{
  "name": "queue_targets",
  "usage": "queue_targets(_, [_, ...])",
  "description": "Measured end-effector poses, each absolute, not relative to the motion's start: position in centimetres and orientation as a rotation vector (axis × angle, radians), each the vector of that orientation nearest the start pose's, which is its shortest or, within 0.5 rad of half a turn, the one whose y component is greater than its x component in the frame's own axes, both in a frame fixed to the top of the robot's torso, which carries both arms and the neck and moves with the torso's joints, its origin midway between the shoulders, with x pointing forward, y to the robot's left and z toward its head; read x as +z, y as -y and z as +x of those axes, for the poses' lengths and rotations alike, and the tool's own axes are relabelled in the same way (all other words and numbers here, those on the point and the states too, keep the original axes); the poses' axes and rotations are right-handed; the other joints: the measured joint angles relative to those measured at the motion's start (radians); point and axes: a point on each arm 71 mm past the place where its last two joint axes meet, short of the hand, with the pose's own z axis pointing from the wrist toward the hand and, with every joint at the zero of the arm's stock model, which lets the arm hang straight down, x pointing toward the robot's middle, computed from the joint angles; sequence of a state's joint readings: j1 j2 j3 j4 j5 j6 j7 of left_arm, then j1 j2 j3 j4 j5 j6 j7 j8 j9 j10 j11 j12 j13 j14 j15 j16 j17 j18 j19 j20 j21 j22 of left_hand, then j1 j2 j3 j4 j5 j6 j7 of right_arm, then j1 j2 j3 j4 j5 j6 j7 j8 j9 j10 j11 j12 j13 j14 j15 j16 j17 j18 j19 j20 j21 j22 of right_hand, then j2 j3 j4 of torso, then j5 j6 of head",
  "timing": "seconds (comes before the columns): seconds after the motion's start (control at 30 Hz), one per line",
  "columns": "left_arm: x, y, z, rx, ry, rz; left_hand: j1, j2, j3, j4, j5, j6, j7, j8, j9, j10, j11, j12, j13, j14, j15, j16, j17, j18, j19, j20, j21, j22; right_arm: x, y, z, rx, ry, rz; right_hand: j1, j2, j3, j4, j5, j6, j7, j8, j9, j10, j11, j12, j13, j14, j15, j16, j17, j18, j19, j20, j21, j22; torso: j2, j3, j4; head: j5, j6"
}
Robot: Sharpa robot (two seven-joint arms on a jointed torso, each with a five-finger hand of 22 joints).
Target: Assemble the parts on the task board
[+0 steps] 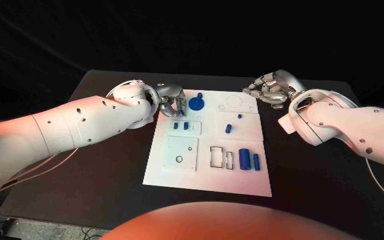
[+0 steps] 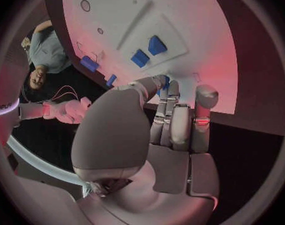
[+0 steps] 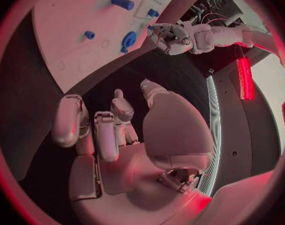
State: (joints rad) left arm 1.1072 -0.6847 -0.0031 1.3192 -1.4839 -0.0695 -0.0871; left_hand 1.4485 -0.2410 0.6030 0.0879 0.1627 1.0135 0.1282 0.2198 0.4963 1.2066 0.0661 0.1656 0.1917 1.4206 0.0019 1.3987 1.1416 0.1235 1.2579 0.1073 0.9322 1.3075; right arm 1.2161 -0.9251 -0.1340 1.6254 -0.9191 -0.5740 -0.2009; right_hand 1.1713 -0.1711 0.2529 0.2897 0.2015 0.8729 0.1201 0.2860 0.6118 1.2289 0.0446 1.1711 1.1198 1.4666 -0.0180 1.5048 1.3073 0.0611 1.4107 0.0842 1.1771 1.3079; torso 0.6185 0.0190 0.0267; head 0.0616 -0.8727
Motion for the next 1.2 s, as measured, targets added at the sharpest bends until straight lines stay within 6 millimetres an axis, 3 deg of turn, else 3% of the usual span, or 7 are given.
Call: queue_targets(1.2, [-25.44,-16.51,50.19,-0.61,-1.977,0.253,-0.008,0.008,0.003,-0.008,-0.008,-0.004,0.004,0.0,-0.002,0.013,0.002,-0.004,0.003,0.0,0.0,0.0,0.007,0.0,-0.003,0.003,0.0,0.0,-20.46,23.33,46.27,0.717,-1.704,0.537,0.0,0.0,0.0,0.0,0.0,0.0,0.0,0.0,0.001,0.0,0.0,0.0,-0.001,0.0,0.0,0.0,0.0,0.0,0.0,0.0,0.0,0.0,0.0,-0.0008,0.0003,-0.003,0.0])
